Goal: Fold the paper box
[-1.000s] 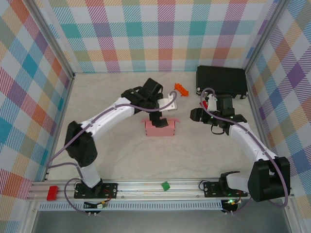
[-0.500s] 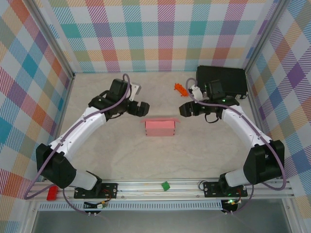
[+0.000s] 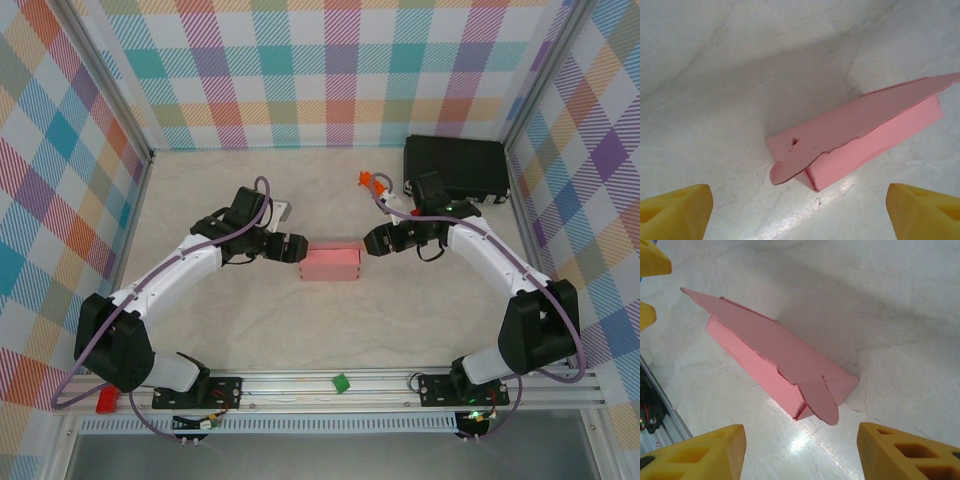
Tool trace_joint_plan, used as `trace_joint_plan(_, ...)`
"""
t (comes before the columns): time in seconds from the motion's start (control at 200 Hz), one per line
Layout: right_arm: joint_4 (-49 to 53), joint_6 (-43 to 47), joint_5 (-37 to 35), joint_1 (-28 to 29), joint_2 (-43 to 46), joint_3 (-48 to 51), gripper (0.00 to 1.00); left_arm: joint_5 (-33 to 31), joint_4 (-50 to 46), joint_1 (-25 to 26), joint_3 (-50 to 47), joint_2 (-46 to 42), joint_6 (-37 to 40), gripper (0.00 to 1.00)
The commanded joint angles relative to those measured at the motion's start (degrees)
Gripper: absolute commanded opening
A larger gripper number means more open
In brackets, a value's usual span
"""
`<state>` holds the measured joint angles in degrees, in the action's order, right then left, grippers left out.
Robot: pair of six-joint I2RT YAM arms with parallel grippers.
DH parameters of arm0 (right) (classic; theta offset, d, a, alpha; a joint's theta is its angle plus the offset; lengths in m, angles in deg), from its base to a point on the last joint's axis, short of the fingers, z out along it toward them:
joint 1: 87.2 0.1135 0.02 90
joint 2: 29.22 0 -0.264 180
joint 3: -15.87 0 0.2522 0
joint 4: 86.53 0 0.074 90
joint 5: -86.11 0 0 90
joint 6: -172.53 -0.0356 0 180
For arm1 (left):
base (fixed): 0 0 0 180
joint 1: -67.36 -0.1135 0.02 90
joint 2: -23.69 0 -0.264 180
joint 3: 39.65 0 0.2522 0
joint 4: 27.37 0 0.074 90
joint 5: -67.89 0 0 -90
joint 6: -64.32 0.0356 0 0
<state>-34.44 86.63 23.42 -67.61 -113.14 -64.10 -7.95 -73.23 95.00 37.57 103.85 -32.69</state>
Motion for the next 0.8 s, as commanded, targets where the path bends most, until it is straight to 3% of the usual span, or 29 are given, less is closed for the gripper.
trace_joint_plan(0.0,-1.8,-1.8,1.6,0.7,-1.2,0.9,0.6,4.4,3.1,-0.4,-0.1,0.8,-1.1,0.82)
trace_joint_plan(0.125,-2.4,-2.0,1.8,1.3,-2.3,1.0,0.58,5.4,3.5,-0.4,0.1,1.7,-1.3,0.76)
trace_joint_plan(0.425,-3.4,-2.8,0.5,1.8,-3.4,0.9,0.55,4.5,3.2,-0.4,0.5,3.4,-0.9,0.76)
trace_joint_plan(0.795,-3.4,-2.9,0.9,1.9,-4.0,1.2,0.41,7.3,3.5,-0.4,0.5,4.5,-1.2,0.56)
